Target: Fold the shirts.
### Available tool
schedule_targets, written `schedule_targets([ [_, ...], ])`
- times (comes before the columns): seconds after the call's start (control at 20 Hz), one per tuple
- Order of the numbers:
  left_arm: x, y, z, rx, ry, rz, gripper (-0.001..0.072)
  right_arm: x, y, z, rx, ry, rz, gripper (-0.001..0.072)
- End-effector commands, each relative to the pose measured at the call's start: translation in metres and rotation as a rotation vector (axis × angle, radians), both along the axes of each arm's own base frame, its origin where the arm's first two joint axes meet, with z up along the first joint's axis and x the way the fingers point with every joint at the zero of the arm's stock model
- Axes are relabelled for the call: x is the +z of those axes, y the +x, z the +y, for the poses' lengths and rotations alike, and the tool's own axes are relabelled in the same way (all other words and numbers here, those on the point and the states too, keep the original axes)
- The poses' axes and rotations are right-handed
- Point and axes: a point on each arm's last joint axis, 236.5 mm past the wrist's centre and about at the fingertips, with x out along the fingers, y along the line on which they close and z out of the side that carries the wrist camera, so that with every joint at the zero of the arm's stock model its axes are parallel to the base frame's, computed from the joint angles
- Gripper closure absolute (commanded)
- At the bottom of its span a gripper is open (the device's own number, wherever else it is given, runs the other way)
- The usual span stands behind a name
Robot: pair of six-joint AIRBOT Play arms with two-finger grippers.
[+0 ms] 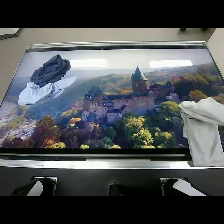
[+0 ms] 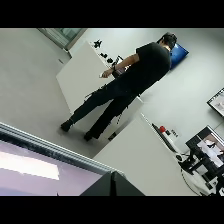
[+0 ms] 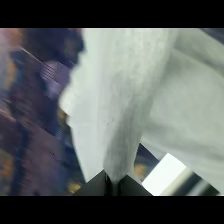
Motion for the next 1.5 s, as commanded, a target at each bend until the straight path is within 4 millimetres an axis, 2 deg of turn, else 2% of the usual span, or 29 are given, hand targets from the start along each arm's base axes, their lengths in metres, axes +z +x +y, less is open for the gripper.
schedule_targets([
  [0.0,0.001,0.000,0.000,0.001,0.001,-0.002,0.0673,-0.046,-0.081,0.004,-0.028,0.051,0.350,0.0663],
  [0.1,0.001,0.000,0.000,0.000,0.000,-0.002,0.0672,-0.079,-0.116,0.006,-0.045,0.067,0.502,0.0663],
  [0.15,0.001,0.000,0.000,0.000,0.001,-0.002,0.0672,-0.098,-0.125,0.009,-0.029,0.079,0.543,0.0663],
  [0.25,0.001,0.000,0.000,0.000,0.001,-0.002,0.0672,-0.139,-0.134,0.019,-0.013,0.114,0.578,0.0662],
  [0.35,0.001,0.000,0.000,0.000,0.001,-0.002,0.0673,-0.171,-0.142,0.030,-0.001,0.144,0.601,0.0657],
  [0.4,0.001,0.000,0.000,0.000,0.002,-0.002,0.0673,-0.179,-0.143,0.031,-0.001,0.144,0.601,0.0591],
  [0.5,0.001,0.000,0.000,0.000,0.001,-0.002,0.0673,-0.182,-0.140,0.026,-0.004,0.122,0.585,0.0199],
  [0.55,0.001,0.000,0.000,0.000,0.002,-0.002,0.0673,-0.176,-0.133,0.016,0.004,0.083,0.558,0.0092],
  [0.6,0.001,0.000,0.000,0.004,0.014,-0.008,0.0675,-0.163,-0.124,0.003,0.019,0.031,0.523,0.0095],
  [0.65,0.002,0.002,0.002,0.011,0.028,-0.015,0.0676,-0.141,-0.106,-0.018,0.026,-0.052,0.456,0.0094],
  [0.7,0.000,0.007,0.003,0.022,0.076,-0.011,0.0677,-0.110,-0.082,-0.039,0.023,-0.143,0.357,0.0093],
  [0.75,-0.008,0.014,0.004,0.043,0.182,0.010,0.0679,-0.067,-0.048,-0.059,0.020,-0.253,0.206,0.0093],
  [0.8,-0.023,0.027,0.010,0.083,0.315,0.074,0.0679,-0.020,-0.015,-0.071,0.021,-0.360,0.063,0.0094],
  [0.85,-0.042,0.041,0.022,0.147,0.459,0.163,0.0679,0.030,0.020,-0.072,0.057,-0.479,-0.071,0.0094],
  [0.9,-0.062,0.053,0.037,0.218,0.610,0.249,0.0679,0.067,0.050,-0.058,0.121,-0.557,-0.164,0.0094],
  [0.95,-0.086,0.063,0.055,0.298,0.771,0.351,0.0679,0.086,0.075,-0.031,0.212,-0.591,-0.215,0.0094],
  [1.0,-0.111,0.067,0.069,0.363,0.884,0.453,0.0678,0.085,0.097,0.012,0.328,-0.569,-0.228,0.0094],
  [1.05,-0.141,0.067,0.075,0.383,0.964,0.568,0.0675,0.068,0.106,0.053,0.428,-0.501,-0.190,0.0094],
  [1.1,-0.184,0.059,0.071,0.328,1.010,0.714,0.0628,0.047,0.114,0.094,0.509,-0.421,-0.147,0.0094],
  [1.15,-0.236,0.037,0.063,0.224,1.023,0.903,0.0335,0.021,0.117,0.137,0.597,-0.335,-0.094,0.0093],
  [1.2,-0.283,0.008,0.054,0.108,1.014,1.089,0.0028,-0.005,0.114,0.177,0.701,-0.267,-0.038,0.0081],
  [1.25,-0.323,-0.022,0.043,-0.002,0.998,1.232,-0.0008,-0.027,0.109,0.207,0.781,-0.221,0.010,0.0037],
  [1.3,-0.347,-0.040,0.030,-0.087,0.972,1.279,-0.0007,-0.047,0.103,0.231,0.848,-0.193,0.054,0.0035],
  [1.35,-0.360,-0.045,0.013,-0.127,0.907,1.258,-0.0006,-0.061,0.099,0.247,0.890,-0.177,0.080,0.0033],
  [1.45,-0.361,-0.037,-0.007,-0.108,0.829,1.158,-0.0005,-0.079,0.095,0.264,0.946,-0.191,0.111,0.0033],
])
